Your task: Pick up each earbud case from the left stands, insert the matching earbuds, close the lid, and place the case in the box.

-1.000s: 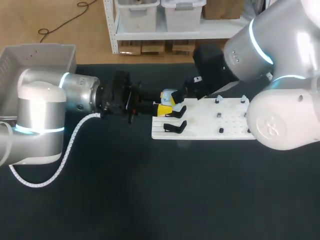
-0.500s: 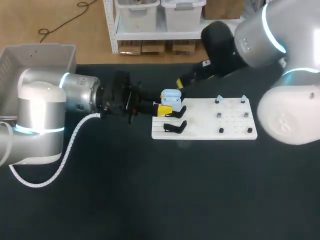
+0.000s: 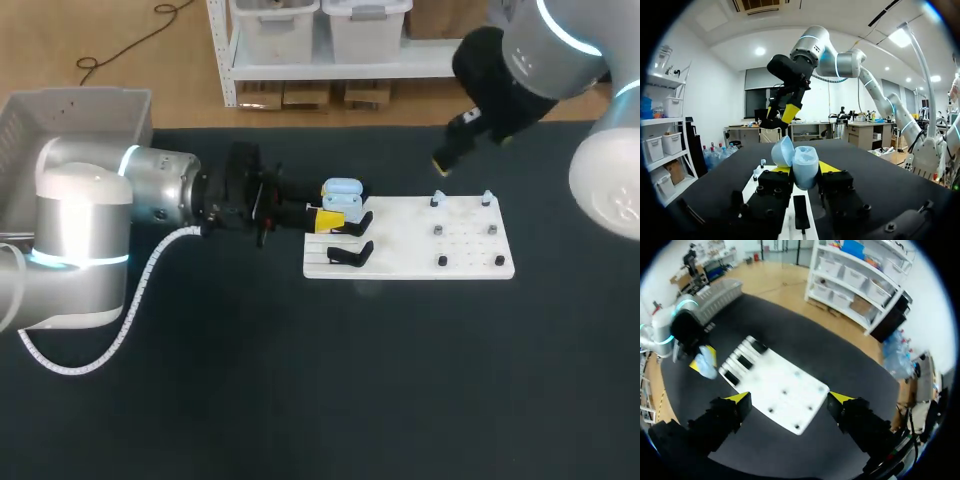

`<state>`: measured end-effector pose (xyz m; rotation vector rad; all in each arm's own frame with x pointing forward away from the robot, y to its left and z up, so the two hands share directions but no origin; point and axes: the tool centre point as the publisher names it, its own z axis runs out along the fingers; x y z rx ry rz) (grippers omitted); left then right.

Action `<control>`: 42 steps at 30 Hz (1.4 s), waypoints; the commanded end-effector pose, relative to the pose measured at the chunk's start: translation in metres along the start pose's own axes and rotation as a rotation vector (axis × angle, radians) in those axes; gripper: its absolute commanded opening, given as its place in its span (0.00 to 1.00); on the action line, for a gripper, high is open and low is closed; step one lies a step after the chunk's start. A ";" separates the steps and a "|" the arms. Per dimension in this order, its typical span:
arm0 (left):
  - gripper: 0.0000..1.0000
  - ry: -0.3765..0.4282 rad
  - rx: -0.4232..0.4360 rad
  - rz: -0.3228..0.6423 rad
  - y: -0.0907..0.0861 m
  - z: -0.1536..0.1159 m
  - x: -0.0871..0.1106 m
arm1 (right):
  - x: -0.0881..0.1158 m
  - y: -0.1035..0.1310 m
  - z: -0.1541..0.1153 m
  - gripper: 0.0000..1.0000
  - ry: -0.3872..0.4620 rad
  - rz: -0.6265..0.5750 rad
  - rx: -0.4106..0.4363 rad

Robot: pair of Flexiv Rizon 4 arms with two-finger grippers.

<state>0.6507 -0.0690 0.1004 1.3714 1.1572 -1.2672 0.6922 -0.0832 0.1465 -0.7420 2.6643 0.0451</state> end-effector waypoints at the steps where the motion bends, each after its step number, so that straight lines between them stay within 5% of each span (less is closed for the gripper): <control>1: 0.00 0.001 0.001 0.000 0.000 0.000 0.000 | 0.005 -0.007 0.007 1.00 0.074 0.014 0.091; 14: 0.00 0.001 0.001 0.000 0.000 0.000 0.000 | 0.026 -0.032 0.042 1.00 0.292 0.201 0.216; 22: 0.00 0.001 0.001 0.000 0.000 0.000 0.000 | 0.028 -0.034 0.060 1.00 0.330 0.282 0.244; 42: 0.00 0.001 0.001 0.000 0.000 0.000 0.000 | 0.032 -0.048 0.097 0.61 0.361 0.337 0.261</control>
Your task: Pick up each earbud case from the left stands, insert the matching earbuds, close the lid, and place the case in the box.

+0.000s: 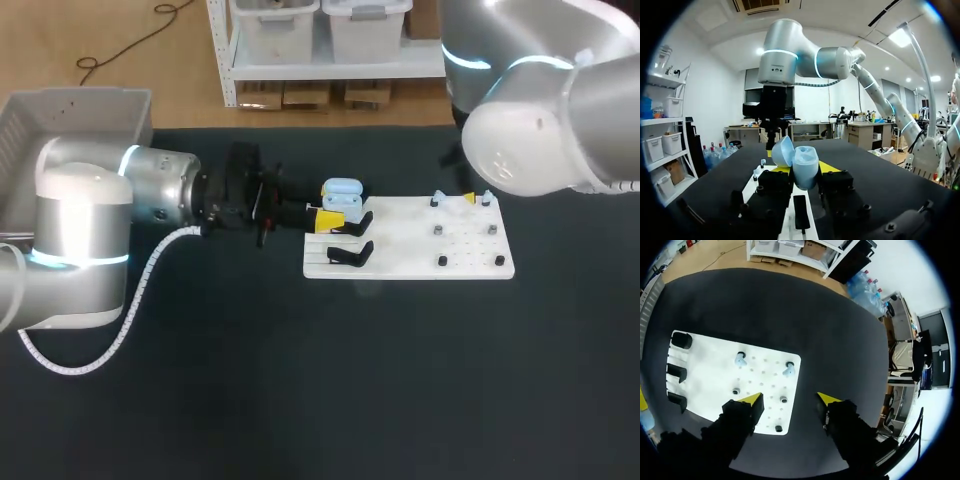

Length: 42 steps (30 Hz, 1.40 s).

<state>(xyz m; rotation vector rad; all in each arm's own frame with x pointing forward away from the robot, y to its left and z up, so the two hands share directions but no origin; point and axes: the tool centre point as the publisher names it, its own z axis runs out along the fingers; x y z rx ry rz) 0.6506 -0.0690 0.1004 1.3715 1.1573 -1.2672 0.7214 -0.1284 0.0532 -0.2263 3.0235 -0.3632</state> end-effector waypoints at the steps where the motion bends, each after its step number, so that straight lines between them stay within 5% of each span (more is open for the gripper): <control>1: 0.00 0.001 0.001 0.000 0.000 0.000 0.000 | -0.003 0.002 0.006 0.60 0.005 -0.003 0.007; 5: 0.00 0.001 0.001 0.000 0.000 0.000 0.000 | -0.006 0.004 0.007 0.49 0.006 -0.009 0.008; 42: 0.00 0.001 0.001 0.000 0.000 0.000 0.000 | -0.018 0.000 0.034 0.37 0.014 -0.031 0.077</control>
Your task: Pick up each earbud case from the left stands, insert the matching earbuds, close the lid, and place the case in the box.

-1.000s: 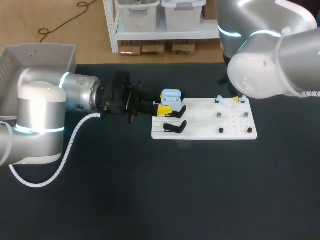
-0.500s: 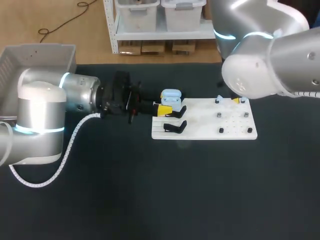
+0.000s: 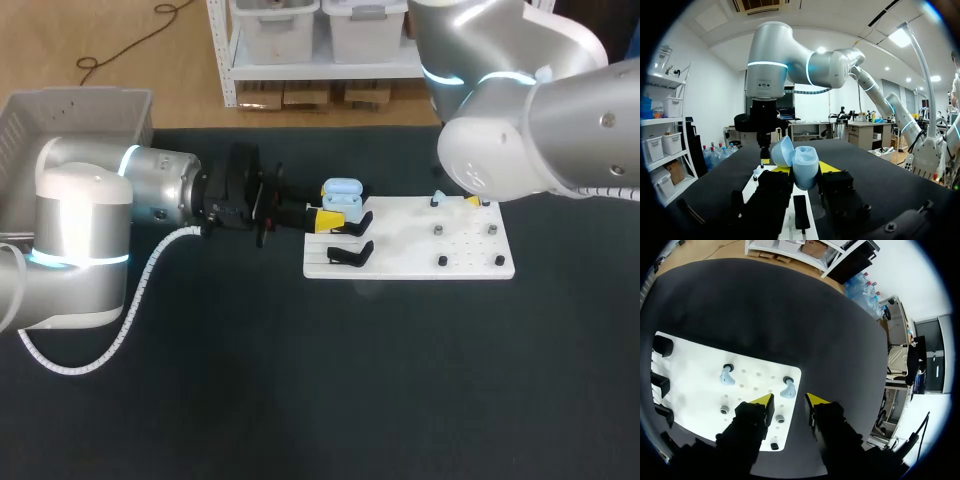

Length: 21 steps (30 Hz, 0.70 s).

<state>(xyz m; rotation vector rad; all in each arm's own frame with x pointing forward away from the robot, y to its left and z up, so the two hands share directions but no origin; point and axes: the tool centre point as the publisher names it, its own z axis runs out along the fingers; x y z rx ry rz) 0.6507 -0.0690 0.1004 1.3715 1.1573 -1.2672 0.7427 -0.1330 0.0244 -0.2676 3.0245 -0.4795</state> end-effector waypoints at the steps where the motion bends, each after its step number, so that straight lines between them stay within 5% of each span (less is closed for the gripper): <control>1: 0.00 0.001 0.001 0.000 0.000 0.000 0.000 | 0.000 0.001 0.003 0.37 -0.009 0.002 0.007; 21: 0.00 0.001 0.001 0.000 0.000 0.000 0.000 | -0.001 0.000 0.011 0.32 -0.014 0.003 0.037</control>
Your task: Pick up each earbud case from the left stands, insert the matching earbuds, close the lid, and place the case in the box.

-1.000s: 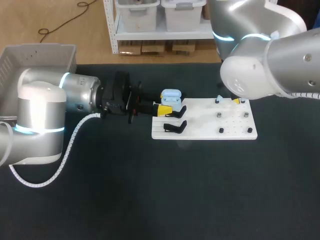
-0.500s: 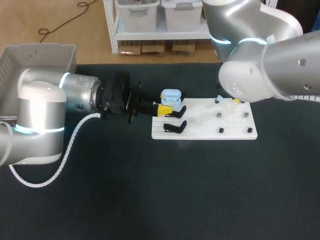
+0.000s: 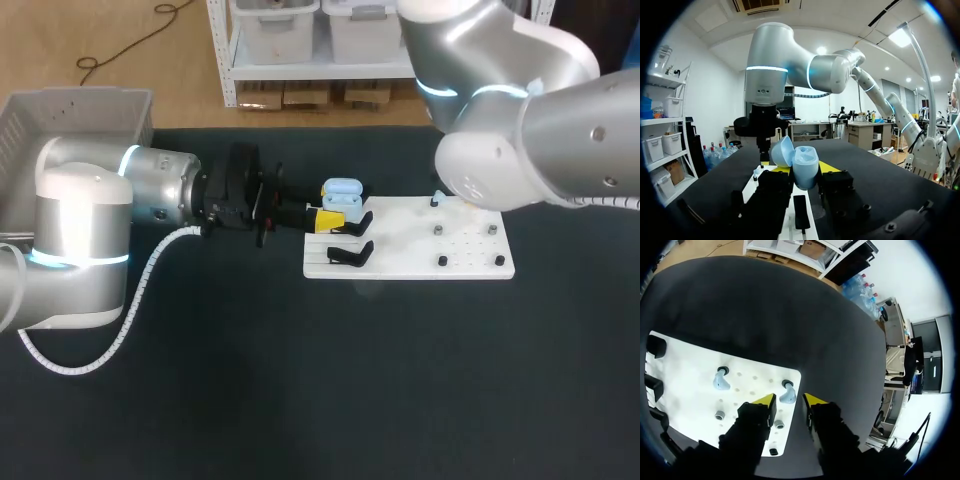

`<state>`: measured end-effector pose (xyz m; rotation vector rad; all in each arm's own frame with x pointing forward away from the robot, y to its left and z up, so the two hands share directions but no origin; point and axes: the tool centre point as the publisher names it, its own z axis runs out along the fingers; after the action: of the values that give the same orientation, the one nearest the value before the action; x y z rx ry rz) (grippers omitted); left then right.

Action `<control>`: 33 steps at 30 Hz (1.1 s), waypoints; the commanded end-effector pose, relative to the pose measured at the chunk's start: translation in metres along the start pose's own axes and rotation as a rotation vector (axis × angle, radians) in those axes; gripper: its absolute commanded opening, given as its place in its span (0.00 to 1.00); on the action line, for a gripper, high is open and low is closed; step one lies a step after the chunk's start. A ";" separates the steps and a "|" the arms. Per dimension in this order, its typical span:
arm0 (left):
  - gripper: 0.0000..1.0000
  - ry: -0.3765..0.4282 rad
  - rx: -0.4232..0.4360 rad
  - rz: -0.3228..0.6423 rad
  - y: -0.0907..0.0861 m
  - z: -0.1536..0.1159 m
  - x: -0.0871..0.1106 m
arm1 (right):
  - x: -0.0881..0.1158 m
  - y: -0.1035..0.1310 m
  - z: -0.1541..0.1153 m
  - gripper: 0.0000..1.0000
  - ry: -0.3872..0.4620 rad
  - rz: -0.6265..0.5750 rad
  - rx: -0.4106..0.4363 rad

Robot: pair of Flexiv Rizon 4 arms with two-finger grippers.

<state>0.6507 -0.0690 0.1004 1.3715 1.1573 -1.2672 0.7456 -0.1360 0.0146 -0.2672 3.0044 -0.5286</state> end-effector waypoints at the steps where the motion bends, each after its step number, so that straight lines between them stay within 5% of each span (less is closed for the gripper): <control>1: 0.00 0.001 0.001 0.000 0.000 0.000 0.000 | 0.001 0.001 0.000 0.32 -0.006 0.003 0.002; 33: 0.00 0.001 0.001 0.000 0.000 0.000 0.000 | -0.003 0.000 0.004 0.21 0.000 0.002 0.016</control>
<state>0.6506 -0.0690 0.1004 1.3715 1.1573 -1.2672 0.7484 -0.1369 0.0118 -0.2644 2.9986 -0.5501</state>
